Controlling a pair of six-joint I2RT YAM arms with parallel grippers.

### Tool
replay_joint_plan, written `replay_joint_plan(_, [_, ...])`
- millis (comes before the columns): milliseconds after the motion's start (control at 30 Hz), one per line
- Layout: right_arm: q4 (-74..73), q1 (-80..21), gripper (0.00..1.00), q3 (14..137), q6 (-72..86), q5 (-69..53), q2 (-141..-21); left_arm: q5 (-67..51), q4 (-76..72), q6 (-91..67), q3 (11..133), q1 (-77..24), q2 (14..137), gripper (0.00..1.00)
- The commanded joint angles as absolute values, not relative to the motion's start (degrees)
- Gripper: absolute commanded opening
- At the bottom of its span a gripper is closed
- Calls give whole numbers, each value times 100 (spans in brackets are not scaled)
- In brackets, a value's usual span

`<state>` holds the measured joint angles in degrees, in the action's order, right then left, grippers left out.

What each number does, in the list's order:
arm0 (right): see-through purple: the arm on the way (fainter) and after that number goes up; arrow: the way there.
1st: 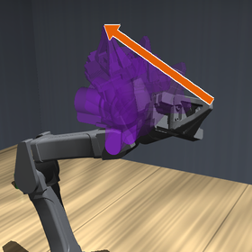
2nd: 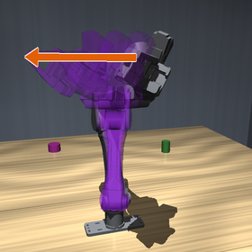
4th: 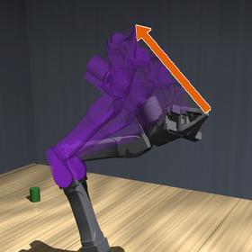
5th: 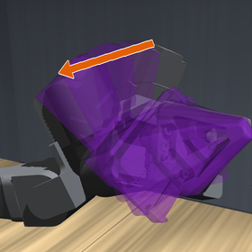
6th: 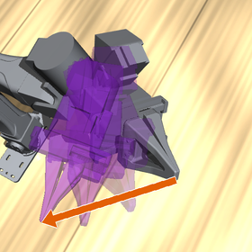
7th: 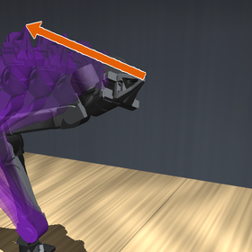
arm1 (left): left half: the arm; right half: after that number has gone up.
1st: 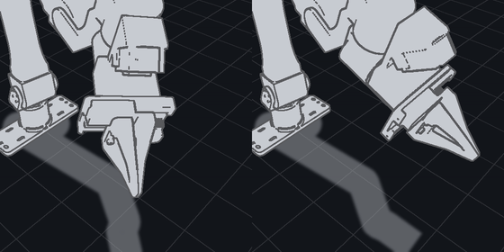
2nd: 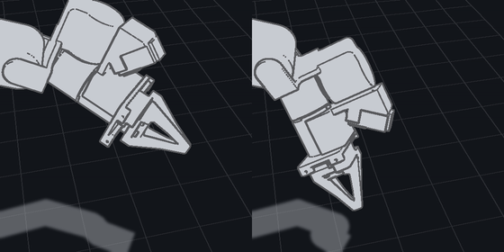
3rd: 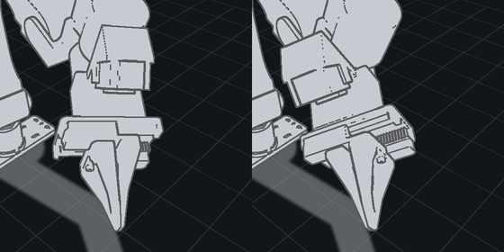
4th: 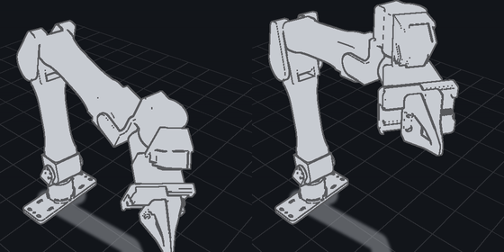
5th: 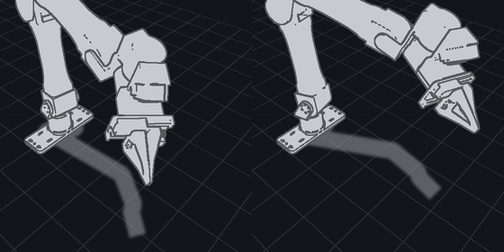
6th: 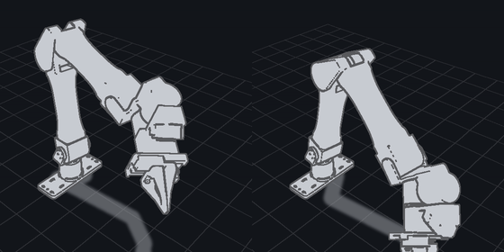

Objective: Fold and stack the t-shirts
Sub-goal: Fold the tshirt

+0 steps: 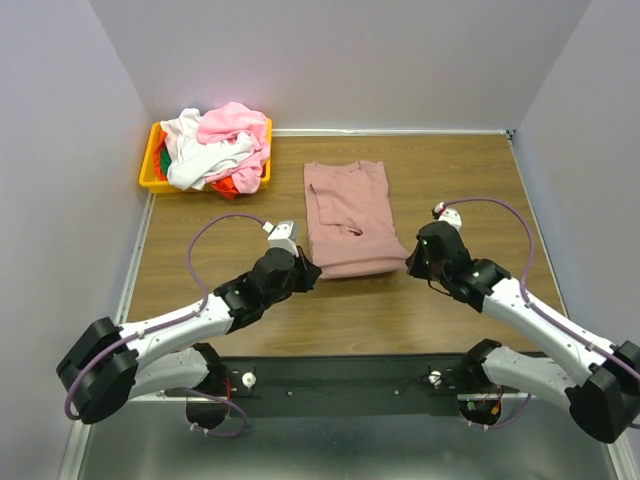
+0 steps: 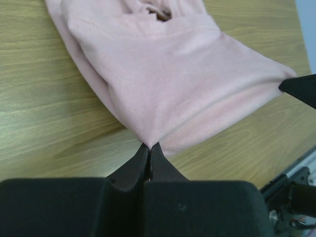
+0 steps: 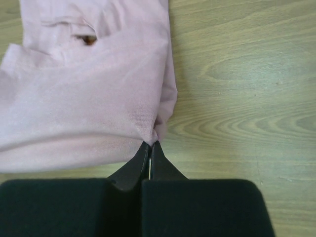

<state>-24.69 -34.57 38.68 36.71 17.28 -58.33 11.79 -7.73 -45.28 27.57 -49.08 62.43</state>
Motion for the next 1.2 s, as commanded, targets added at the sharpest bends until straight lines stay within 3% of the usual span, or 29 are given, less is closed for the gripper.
replay_joint_plan(0, [-3294, -3524, 0, 4280, 3744, 2003, -5363, 1125, -36, -4491, 2900, -4992, 5662, 0])
replay_joint_plan(433, [-3560, -3533, 0, 5378, 3455, 2715, -5414, 1073, 106, -4764, 3041, -5335, 5106, 0])
replay_joint_plan(867, [-2707, -3542, 0, 5545, 3103, 3410, -6617, 1019, -1361, -4993, 2417, -5291, 5686, 0])
replay_joint_plan(1167, [-2435, -3516, 0, 6134, 2795, 3577, -7461, 695, -1977, -4676, 2364, -4650, 6099, 0])
